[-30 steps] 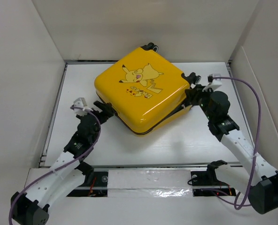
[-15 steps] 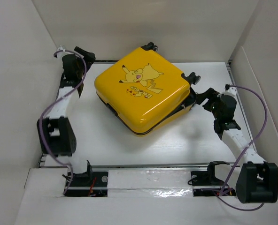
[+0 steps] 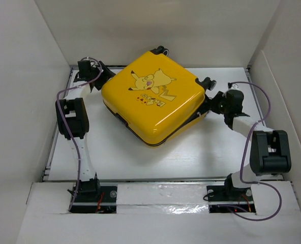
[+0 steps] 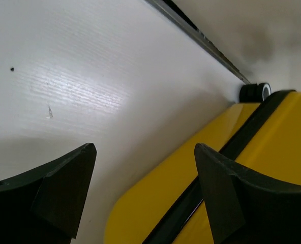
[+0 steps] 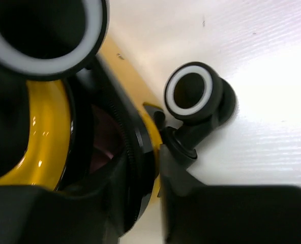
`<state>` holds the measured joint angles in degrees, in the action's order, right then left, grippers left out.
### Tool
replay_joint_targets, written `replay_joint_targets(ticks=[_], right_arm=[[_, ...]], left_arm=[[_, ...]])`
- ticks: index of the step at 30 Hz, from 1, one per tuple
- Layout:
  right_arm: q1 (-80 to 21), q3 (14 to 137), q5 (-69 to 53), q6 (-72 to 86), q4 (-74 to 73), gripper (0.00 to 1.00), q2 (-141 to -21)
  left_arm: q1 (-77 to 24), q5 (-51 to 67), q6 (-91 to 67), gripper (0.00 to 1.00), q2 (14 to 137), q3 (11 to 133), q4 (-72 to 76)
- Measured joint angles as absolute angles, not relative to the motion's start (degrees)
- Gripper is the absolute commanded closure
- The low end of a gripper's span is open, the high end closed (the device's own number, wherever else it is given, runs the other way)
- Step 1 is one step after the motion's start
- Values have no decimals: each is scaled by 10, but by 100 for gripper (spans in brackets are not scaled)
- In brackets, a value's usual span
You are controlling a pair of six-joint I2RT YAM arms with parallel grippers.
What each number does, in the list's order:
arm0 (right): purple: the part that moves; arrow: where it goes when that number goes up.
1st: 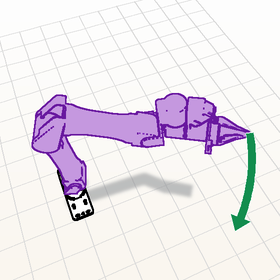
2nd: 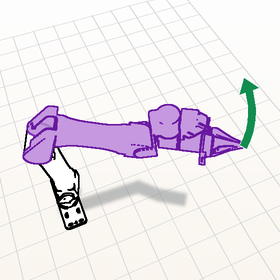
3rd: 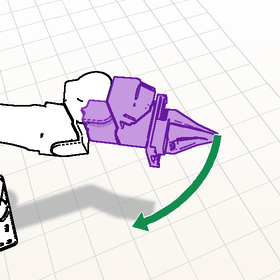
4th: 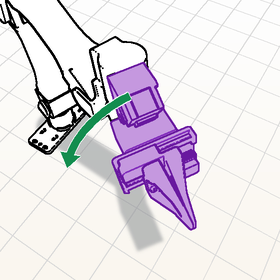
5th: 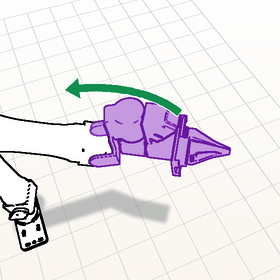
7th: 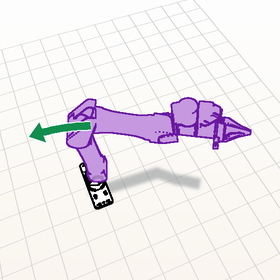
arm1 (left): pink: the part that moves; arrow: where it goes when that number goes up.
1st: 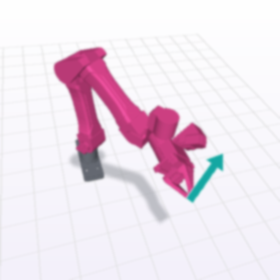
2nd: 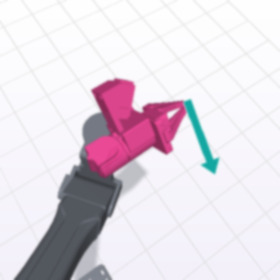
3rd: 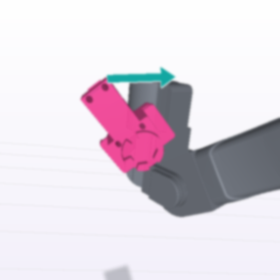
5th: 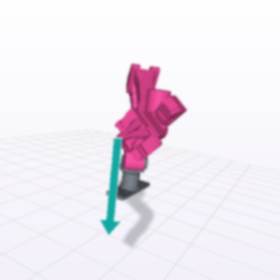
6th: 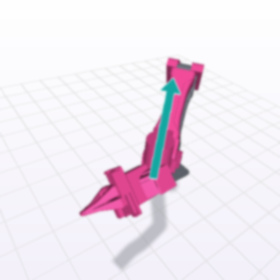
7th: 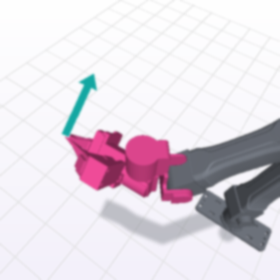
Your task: Pack the luggage
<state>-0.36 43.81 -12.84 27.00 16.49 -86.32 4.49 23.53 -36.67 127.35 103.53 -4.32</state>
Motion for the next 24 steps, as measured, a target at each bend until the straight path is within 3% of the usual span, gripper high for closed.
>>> replay_joint_targets(ticks=[1,6,12,15,16,19,24], right_arm=[[-5,457,-125,267,154,84,-877],[-29,579,-105,211,103,92,-967],[-50,693,-105,126,70,87,-1050],[-57,709,-107,112,69,61,-1063],[-60,711,-114,114,69,45,-1063],[-68,709,-128,123,64,22,-1062],[-64,668,-126,158,55,2,-1022]], left_arm=[[45,246,-369,25,1265,1007,-10],[54,236,-439,26,1166,768,148],[64,152,-523,23,993,499,284],[62,136,-542,19,934,444,306],[61,136,-545,18,924,444,307],[55,141,-551,11,905,468,309],[50,142,-535,10,878,560,243]])
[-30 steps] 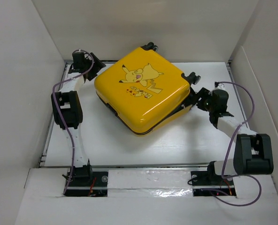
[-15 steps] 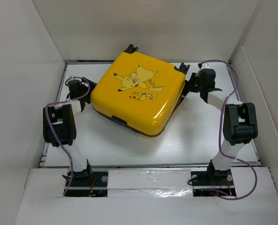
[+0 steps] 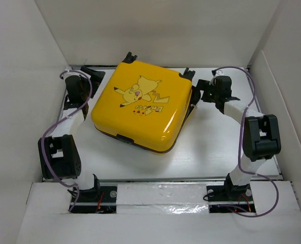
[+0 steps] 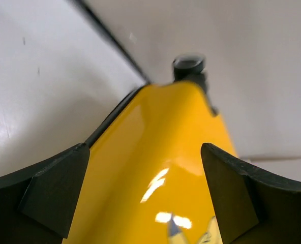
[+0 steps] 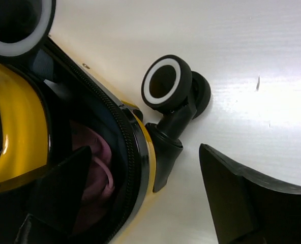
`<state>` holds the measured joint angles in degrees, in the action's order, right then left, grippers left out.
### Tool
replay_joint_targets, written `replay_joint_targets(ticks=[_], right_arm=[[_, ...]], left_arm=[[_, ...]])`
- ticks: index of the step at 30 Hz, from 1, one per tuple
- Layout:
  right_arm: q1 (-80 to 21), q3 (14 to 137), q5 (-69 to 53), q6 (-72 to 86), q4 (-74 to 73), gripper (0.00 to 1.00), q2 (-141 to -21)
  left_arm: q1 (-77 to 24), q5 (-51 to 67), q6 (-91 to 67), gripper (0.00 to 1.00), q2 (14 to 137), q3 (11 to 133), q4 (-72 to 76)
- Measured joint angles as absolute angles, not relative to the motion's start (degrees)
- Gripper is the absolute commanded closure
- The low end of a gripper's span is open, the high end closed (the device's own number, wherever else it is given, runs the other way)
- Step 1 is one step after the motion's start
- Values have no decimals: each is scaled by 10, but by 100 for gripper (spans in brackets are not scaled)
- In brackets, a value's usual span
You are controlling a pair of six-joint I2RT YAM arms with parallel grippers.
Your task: Pack the luggage
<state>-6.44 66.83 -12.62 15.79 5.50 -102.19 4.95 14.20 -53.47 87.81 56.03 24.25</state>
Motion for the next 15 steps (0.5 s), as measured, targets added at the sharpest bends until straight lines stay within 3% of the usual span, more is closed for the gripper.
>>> replay_joint_targets(ticks=[2,3,4,5,6,7,8,11,15], right_arm=[[-60,645,-133,172,53,0,-990],[-56,634,-139,178,53,0,-973],[-53,627,-143,183,51,0,-956],[-49,619,-152,189,52,0,-936],[-48,613,-164,197,57,0,-918],[-48,607,-172,202,65,0,-898],[-46,601,-176,206,74,0,-882],[-41,583,-189,215,95,0,-835],[-26,539,-190,224,111,7,-779]], left_arm=[[51,114,-522,17,848,588,216],[49,98,-518,35,822,589,210],[47,78,-514,64,788,581,208],[41,60,-512,64,748,567,208],[30,39,-502,88,703,542,222],[11,21,-500,96,655,511,232],[-8,6,-502,100,605,477,241],[-44,-23,-507,100,485,358,265],[-10,-67,-525,100,375,213,220]])
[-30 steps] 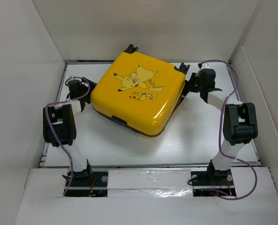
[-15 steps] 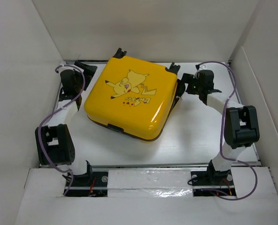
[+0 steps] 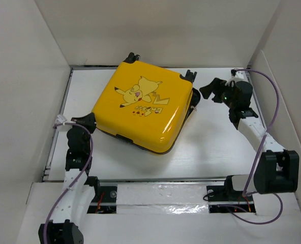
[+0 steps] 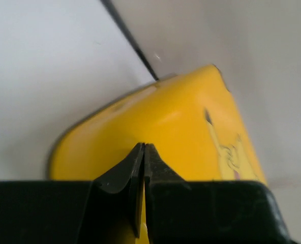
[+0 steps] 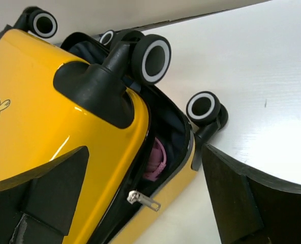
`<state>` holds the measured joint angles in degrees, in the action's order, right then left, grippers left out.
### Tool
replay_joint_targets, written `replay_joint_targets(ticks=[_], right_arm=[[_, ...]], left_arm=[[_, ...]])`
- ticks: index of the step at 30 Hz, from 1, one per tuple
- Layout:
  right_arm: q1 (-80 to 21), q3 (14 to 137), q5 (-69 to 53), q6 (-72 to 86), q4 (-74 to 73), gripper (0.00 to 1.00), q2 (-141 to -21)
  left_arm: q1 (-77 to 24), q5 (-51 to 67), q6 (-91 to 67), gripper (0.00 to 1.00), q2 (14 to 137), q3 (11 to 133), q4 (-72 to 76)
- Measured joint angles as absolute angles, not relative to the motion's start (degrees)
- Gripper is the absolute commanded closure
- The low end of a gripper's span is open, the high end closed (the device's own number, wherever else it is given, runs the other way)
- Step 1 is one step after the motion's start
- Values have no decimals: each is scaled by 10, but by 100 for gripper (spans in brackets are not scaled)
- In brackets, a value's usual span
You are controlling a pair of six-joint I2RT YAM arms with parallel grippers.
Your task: Pack the luggage
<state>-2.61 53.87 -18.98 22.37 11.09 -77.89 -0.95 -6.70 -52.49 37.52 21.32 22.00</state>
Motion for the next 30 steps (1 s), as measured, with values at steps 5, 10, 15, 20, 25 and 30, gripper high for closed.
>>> replay_joint_targets(ticks=[5,10,15,20,25,30], right_arm=[[-20,483,-179,228,111,80,-707],[-40,447,-169,229,114,85,-636],[-113,427,-156,209,113,85,-596],[-168,397,-142,190,112,84,-591],[-185,365,-130,187,110,84,-597],[-206,358,-111,185,111,84,-596]], left_arm=[[26,-97,-536,100,278,145,113],[27,-90,-552,100,259,103,75],[28,-44,-577,100,353,49,98],[36,19,-581,100,468,36,175],[29,62,-582,100,549,44,279],[16,77,-584,100,600,45,351]])
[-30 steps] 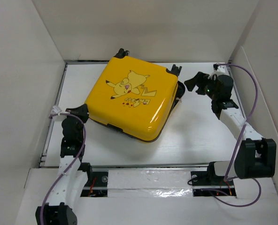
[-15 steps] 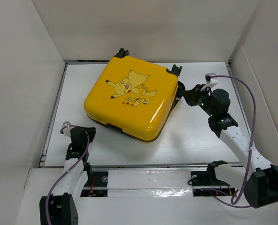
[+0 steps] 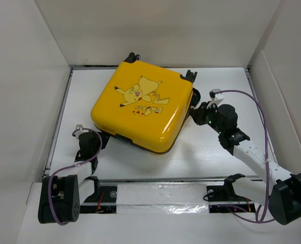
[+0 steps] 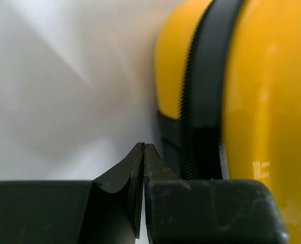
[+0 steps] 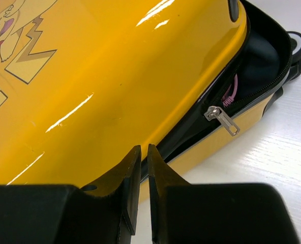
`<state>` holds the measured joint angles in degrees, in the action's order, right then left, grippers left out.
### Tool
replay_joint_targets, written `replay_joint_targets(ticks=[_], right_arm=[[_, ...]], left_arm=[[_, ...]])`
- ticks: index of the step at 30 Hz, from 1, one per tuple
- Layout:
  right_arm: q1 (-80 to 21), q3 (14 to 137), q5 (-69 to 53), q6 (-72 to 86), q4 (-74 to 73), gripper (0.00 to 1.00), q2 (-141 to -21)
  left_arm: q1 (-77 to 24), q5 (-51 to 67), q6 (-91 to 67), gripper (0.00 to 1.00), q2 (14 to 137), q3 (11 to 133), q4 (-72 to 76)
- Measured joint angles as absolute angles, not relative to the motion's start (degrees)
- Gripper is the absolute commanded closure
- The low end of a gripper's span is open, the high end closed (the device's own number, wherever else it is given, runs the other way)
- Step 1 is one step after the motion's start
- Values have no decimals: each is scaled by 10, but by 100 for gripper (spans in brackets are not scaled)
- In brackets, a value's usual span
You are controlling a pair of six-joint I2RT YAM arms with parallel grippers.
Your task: Pack the luggage
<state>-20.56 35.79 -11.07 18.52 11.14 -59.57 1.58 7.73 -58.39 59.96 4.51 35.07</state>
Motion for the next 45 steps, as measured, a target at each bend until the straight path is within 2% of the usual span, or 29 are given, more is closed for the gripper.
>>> replay_joint_targets(ticks=[7,14,18,20,21,27,33,34,36,40,41,42,44,45], right_arm=[[-236,358,-82,175,110,83,-592],[-264,357,-46,163,98,83,-572],[-279,336,-29,162,94,84,-541],[-293,321,-22,162,92,91,-526],[-300,313,-20,161,91,99,-519],[-350,246,-20,161,101,100,-472],[-387,211,-23,166,124,75,-478],[-392,205,-25,167,130,68,-479],[-407,195,-25,168,138,64,-479],[-443,177,-20,167,146,65,-469],[-451,172,-18,167,147,66,-464],[-461,168,-13,167,146,67,-460],[-474,165,-5,167,146,64,-458],[-480,165,0,167,146,62,-459]], left_arm=[[16,72,-590,100,598,45,409],[16,40,-577,100,484,57,319],[16,24,-573,99,462,82,290],[16,32,-573,99,474,107,306],[16,36,-573,99,484,121,320],[10,45,-575,99,507,163,357],[10,50,-572,99,542,192,319],[10,51,-572,99,548,192,312],[10,54,-572,99,560,192,298],[7,56,-567,97,566,192,282],[7,56,-564,91,566,192,279],[7,55,-562,76,566,192,278],[6,55,-562,60,562,192,283],[4,52,-559,46,557,193,285]])
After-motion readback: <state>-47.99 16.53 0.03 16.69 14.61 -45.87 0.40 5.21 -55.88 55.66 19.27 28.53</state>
